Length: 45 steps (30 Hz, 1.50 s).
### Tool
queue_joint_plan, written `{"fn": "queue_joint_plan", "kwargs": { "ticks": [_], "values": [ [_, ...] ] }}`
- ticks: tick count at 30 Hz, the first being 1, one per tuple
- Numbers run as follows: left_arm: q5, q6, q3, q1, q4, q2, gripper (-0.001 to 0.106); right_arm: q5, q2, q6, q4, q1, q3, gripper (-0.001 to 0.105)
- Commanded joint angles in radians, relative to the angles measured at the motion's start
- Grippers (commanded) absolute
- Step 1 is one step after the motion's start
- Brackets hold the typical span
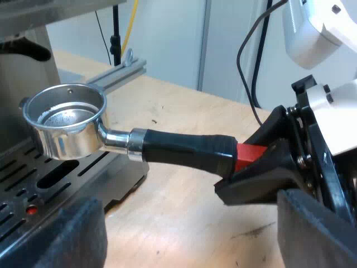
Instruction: Grind coffee beans and then tamp
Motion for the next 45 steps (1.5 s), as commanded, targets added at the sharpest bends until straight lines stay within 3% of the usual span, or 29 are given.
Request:
{"fn": "queue_joint_plan", "kwargs": {
  "ticks": [1,4,9,12,17,23,30,35,41,45],
  "values": [
    [0.017,-0.011,-0.033,-0.005,0.074,-0.061,0.066,0.033,-0.056,0.005,-0.005,0.002,0.021,0.000],
    [0.017,-0.004,-0.056,-0.005,0.118,-0.091,0.066,0.027,-0.075,0.005,-0.005,0.002,0.040,0.000],
    [0.017,-0.001,-0.074,-0.005,0.189,-0.117,0.066,-0.045,-0.242,-0.004,-0.005,0.002,0.163,0.000],
    [0.017,0.002,-0.074,-0.005,0.204,-0.116,0.066,-0.061,-0.295,-0.037,-0.005,0.002,0.191,0.000],
    [0.017,0.001,-0.074,-0.005,0.210,-0.116,0.066,-0.166,-0.407,-0.201,-0.005,0.002,0.226,0.000],
    [0.017,0.001,-0.074,-0.005,0.220,-0.116,0.066,-0.253,-0.468,-0.341,-0.005,-0.001,0.231,0.000],
    [0.014,0.001,-0.074,-0.005,0.228,-0.116,0.066,-0.346,-0.470,-0.421,-0.021,-0.001,0.269,0.000],
    [-0.151,0.059,-0.074,-0.005,0.274,-0.116,0.066,-0.377,-0.470,-0.421,-0.156,-0.001,0.360,0.000],
    [-0.191,0.061,-0.068,-0.005,0.282,-0.116,0.066,-0.378,-0.470,-0.421,-0.253,-0.001,0.446,0.000],
    [-0.227,0.064,-0.054,-0.005,0.285,-0.115,0.066,-0.376,-0.463,-0.421,-0.253,-0.003,0.456,0.000]
  ]
}}
